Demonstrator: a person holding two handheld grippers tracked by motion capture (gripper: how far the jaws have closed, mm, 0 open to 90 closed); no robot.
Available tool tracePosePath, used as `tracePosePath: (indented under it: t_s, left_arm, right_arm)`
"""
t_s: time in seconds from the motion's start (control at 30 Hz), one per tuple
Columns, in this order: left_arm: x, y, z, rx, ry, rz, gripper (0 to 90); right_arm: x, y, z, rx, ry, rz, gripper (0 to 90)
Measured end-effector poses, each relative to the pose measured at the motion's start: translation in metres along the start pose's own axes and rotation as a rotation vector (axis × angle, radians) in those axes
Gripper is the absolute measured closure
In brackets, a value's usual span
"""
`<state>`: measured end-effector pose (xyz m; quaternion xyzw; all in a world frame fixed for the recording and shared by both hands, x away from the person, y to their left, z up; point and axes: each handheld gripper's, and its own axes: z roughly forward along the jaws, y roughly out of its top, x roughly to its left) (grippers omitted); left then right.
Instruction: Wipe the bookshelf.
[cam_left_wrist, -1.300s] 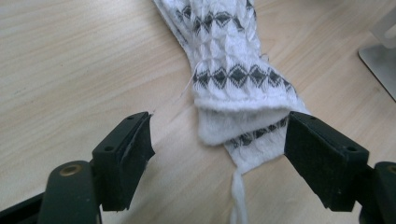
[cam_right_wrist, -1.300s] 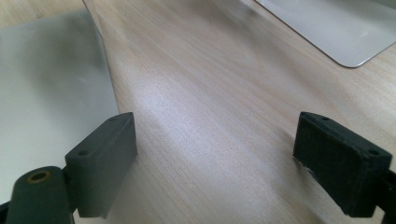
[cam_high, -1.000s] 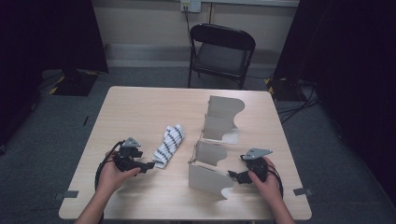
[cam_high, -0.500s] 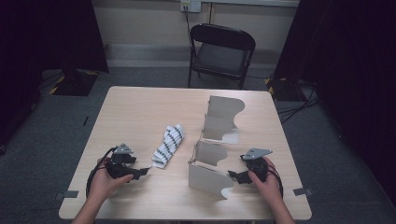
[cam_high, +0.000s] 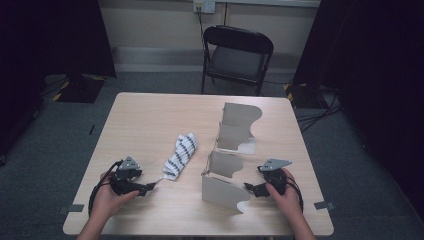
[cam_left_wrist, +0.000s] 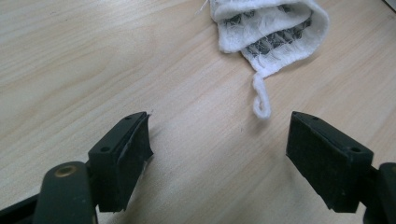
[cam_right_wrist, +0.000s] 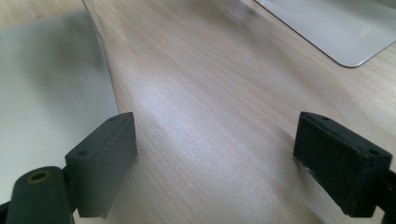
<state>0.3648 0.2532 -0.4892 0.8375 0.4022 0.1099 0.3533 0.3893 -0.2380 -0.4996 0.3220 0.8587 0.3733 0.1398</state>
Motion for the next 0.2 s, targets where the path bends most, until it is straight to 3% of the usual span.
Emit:
tracePosePath:
  t_s: [0.1,0.2]
  left_arm:
    - [0.0,-0.0006,0.0,-0.004,0.002,-0.005,21.2]
    - [-0.0006,-0.0016,0.0,-0.002,0.011,0.017,20.5]
  right_arm:
    - [0.0,0.0,0.0,0.0,0.0,0.0,12.6]
    - [0.0,0.0,0.0,0.0,0.001,0.001,12.6]
